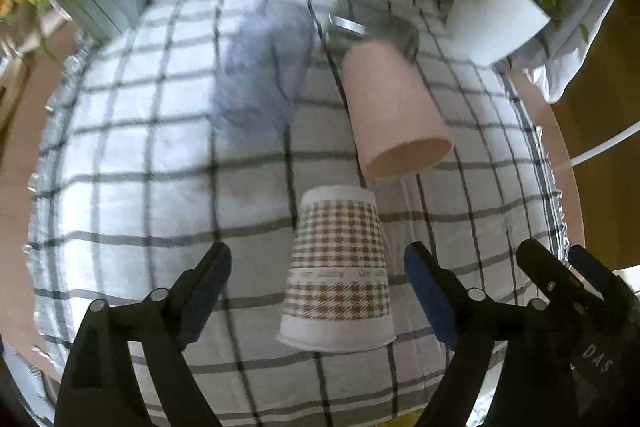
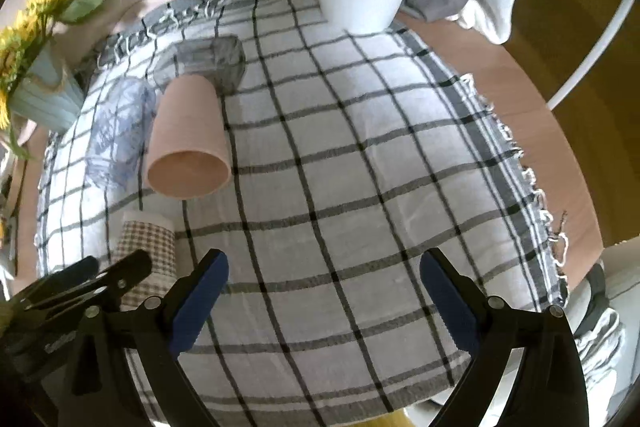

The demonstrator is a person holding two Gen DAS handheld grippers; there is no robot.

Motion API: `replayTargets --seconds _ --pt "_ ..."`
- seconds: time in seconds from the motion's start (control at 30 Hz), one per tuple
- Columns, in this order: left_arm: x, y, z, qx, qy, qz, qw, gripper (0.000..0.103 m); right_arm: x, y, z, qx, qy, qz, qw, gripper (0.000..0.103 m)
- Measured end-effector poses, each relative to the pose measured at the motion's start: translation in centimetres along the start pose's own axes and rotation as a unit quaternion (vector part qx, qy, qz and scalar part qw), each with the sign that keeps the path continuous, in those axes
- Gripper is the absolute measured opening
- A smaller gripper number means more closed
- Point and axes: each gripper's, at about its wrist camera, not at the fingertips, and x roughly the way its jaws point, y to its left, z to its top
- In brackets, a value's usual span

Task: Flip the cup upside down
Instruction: 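Carry the held houndstooth cup with the left tool toward the right tool, then grasp the houndstooth cup with the right tool while the left tool releases it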

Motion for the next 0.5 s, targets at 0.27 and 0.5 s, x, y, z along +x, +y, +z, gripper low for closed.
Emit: replayTargets --seconds 0.27,0.5 --pt "-4.5 3.7 -0.4 -0.009 -0.072 0.057 0.9958 0.099 -2.4 3.3 1.0 -0.034 -0.027 0.033 0.999 0.097" --pt "-5.0 7.9 -0.8 -0.039 -0.070 0.065 0.9947 0.099 -1.0 7.5 2.1 -0.065 0.012 0.104 0.992 0.096"
